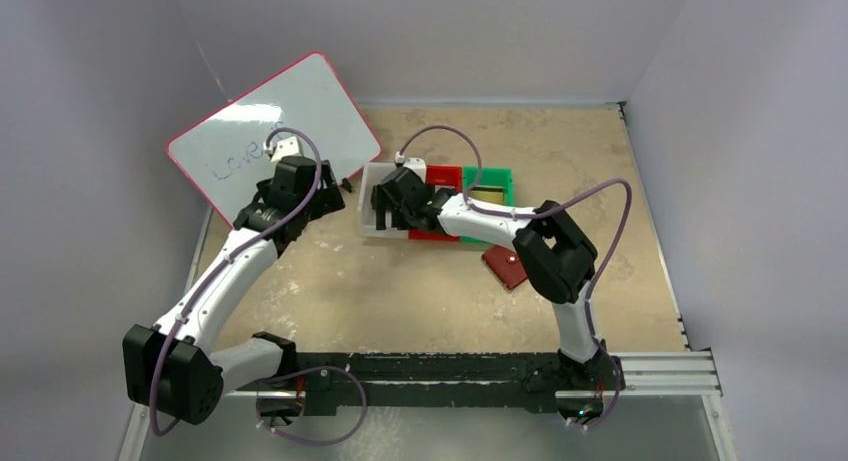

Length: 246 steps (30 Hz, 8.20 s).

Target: Take the credit cards out of the card holder

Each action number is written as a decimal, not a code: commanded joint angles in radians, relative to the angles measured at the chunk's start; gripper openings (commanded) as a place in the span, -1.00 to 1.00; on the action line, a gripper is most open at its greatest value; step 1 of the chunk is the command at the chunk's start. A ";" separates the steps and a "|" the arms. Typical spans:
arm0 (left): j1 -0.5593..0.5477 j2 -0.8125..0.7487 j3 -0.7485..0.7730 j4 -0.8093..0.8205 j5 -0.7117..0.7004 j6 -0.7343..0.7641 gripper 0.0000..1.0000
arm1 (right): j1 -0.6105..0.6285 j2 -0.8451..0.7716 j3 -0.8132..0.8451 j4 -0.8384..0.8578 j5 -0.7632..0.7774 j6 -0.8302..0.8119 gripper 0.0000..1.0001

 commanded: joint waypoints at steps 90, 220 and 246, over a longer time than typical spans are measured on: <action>-0.025 0.003 -0.068 0.049 0.096 0.070 0.91 | -0.161 -0.743 -0.613 -0.116 0.251 0.153 0.92; -0.632 -0.098 -0.426 0.417 0.054 -0.389 0.40 | 0.210 -0.695 -0.801 -0.162 0.079 0.555 -0.21; -0.824 0.272 -0.191 0.351 0.045 -0.285 0.28 | 0.096 -0.923 -0.975 0.008 -0.047 0.473 -0.07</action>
